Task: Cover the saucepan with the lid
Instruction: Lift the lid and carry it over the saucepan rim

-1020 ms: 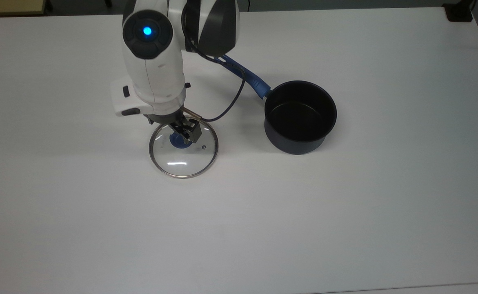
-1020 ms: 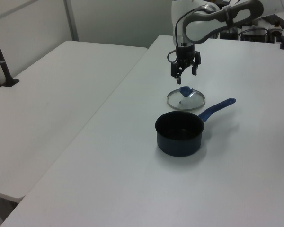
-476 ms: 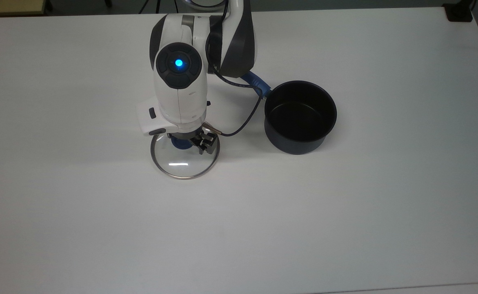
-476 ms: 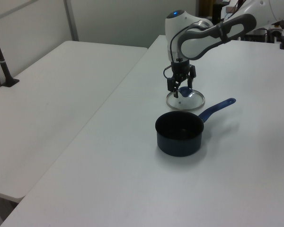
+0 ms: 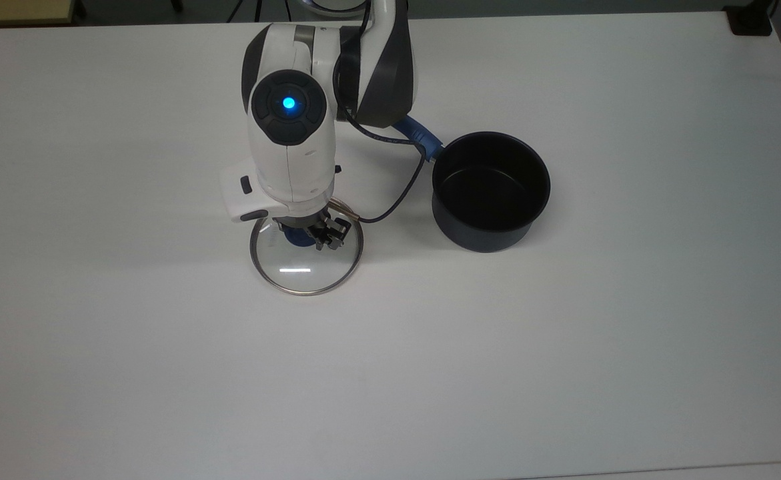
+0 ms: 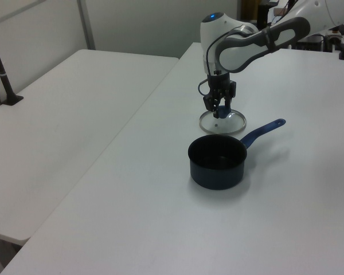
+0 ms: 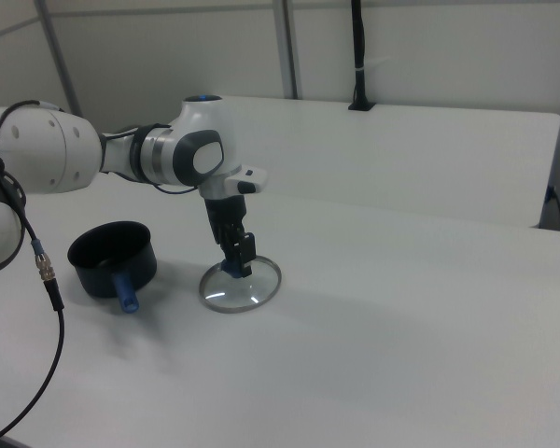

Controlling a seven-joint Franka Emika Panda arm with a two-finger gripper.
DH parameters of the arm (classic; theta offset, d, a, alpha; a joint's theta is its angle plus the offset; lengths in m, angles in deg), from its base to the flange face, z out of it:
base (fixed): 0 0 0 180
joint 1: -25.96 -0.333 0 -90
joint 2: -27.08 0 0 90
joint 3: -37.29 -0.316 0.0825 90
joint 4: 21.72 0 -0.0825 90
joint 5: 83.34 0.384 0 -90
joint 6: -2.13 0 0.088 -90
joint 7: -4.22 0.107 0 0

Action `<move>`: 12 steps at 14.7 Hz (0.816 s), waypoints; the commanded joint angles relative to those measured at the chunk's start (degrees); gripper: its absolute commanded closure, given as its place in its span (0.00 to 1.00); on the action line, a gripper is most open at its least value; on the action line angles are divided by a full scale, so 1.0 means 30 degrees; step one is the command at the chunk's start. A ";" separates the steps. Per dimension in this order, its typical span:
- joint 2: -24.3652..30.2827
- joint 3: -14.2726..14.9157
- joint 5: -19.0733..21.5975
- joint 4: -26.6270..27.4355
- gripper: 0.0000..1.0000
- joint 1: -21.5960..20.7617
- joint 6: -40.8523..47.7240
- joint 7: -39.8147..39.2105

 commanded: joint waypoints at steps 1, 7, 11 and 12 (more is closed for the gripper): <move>0.0961 0.0215 0.0127 0.0271 0.49 0.0112 0.0628 -0.0559; 0.2338 0.0215 0.0361 -0.0488 0.51 0.0523 0.2590 -0.0559; 0.2838 0.0127 0.0565 -0.1222 0.51 -0.0118 0.3795 -0.0325; 0.2838 0.0156 0.0682 -0.1223 0.51 -0.0614 0.3854 -0.0151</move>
